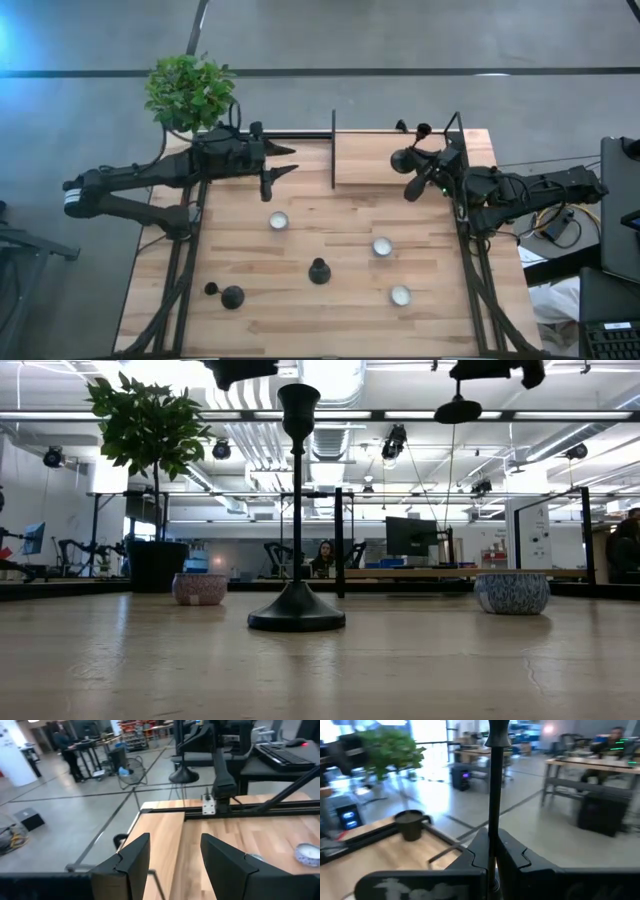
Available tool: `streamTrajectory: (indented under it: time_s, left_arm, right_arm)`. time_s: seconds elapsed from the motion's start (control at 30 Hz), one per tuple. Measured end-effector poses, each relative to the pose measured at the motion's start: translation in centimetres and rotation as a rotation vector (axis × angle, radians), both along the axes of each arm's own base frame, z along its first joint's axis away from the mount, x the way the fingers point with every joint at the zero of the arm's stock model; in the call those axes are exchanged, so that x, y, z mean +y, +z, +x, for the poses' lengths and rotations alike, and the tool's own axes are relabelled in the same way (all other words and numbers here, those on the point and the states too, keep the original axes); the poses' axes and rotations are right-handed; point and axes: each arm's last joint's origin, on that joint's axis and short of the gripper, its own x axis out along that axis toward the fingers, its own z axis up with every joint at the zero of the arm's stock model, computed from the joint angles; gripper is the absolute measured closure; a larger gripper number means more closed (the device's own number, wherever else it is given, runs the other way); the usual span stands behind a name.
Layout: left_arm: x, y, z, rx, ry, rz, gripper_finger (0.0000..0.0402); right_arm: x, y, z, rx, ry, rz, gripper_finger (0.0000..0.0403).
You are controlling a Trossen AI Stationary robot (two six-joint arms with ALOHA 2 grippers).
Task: Pick & Place candle stick holders
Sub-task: Put the top black candle holder on the shelf
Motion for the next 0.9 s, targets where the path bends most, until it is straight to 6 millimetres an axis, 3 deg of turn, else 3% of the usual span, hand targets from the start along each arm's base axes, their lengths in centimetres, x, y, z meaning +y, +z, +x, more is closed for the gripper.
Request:
streamTrajectory:
  time_s: [0.2, 0.37, 0.5, 0.77, 0.9]
  left_arm:
    - [-0.1, -1.1, -1.2, 0.005, 0.037, -0.001, 0.0220]
    - [-0.1, -1.9, -1.2, 0.015, 0.037, -0.026, 0.0220]
    - [-0.2, -3.7, -1.1, 0.052, 0.014, -0.032, 0.0220]
    - [-0.2, -7.2, -2.9, 0.076, 0.072, -0.010, 0.0220]
    - [-0.3, -8.5, -3.5, -0.003, 0.082, 0.005, 0.0220]
  right_arm:
    - [0.7, 0.1, -0.1, 0.004, -0.158, -0.030, 0.0393]
    - [1.5, -0.2, 0.1, 0.002, -0.178, -0.030, 0.0393]
    - [1.9, -0.5, 0.3, 0.033, -0.173, -0.049, 0.0393]
    - [1.5, -1.3, -0.4, 0.094, -0.188, -0.052, 0.0392]
    - [0.5, -2.4, -1.2, 0.103, -0.251, -0.005, 0.0392]
